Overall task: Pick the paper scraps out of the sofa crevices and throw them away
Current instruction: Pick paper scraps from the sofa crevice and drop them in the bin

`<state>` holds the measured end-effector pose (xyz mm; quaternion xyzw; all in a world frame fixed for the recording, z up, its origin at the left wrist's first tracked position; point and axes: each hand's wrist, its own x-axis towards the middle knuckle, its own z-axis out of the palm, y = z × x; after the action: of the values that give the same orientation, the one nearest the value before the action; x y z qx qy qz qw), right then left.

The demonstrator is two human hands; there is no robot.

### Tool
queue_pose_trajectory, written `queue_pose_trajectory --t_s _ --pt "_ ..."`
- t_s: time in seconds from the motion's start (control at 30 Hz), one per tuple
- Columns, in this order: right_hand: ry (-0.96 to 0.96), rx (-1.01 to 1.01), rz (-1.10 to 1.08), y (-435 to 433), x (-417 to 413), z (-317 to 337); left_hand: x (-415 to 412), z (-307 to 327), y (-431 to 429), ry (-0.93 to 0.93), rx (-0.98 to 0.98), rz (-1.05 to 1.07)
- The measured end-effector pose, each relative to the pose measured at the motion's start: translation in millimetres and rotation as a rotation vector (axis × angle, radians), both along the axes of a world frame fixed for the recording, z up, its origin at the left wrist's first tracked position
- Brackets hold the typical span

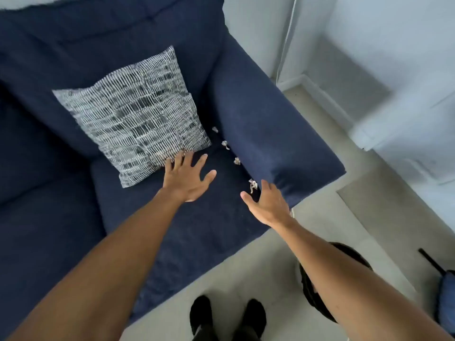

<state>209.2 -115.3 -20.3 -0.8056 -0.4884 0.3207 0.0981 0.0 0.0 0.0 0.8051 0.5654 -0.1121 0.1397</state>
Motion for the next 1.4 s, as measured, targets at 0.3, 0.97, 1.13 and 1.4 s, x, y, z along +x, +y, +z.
queue_pose_trajectory --t_s 0.3,0.97,1.13,1.4 --pt "0.151 0.244 -0.520 43.9 -18.9 -131.3 67.7 -139.9 61.8 -0.083 0.012 -0.102" --pt "0.695 0.387 -1.361 105.3 -13.8 -216.0 133.5 -229.0 121.3 -0.425 -0.031 0.093" --pt "0.719 0.358 -1.293 100.2 -12.0 -197.0 120.5 -212.6 115.6 -0.518 -0.065 0.116" --pt "0.651 0.474 -1.025 95.8 -16.0 -114.7 88.4 -137.2 104.4 -0.598 -0.021 0.123"
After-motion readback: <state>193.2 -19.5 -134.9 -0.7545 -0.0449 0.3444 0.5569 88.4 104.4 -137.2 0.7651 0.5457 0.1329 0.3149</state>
